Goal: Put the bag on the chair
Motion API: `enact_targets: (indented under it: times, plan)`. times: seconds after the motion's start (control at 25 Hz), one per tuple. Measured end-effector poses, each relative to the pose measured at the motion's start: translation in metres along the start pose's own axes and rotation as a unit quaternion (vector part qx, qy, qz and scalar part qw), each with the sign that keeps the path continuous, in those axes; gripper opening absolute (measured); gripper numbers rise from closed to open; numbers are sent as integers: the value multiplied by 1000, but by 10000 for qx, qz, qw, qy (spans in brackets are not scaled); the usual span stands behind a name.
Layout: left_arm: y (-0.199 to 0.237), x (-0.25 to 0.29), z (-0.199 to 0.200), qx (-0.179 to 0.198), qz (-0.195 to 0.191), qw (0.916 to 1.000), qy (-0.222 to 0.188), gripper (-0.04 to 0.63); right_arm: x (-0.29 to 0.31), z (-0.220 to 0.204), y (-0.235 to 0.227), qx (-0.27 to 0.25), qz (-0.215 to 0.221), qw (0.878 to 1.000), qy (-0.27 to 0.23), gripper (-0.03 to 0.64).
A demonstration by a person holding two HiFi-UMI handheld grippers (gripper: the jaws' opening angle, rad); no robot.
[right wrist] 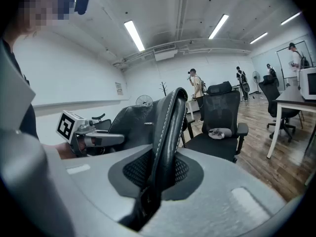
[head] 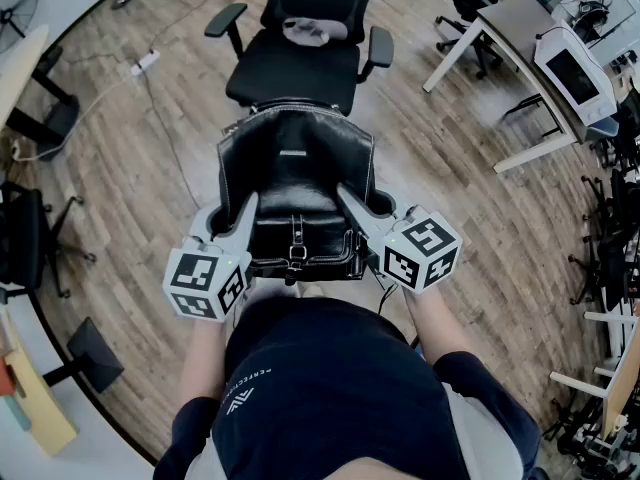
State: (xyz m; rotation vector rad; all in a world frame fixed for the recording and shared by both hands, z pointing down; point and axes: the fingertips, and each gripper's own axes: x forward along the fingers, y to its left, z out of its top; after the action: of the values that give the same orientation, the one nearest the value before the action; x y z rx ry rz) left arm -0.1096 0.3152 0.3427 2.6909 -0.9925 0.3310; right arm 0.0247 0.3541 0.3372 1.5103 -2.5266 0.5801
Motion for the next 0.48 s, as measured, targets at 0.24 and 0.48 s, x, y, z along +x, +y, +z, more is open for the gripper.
enact_targets:
  times: [0.24,0.48]
  plan:
    - [22,11,3,-112,-46,9999,24,64,22,7,-4,6,-35,9999,107,35]
    - [46,31,4,-200,-67,9997,143,64,50,11,-18,117,-84,9996,238,35]
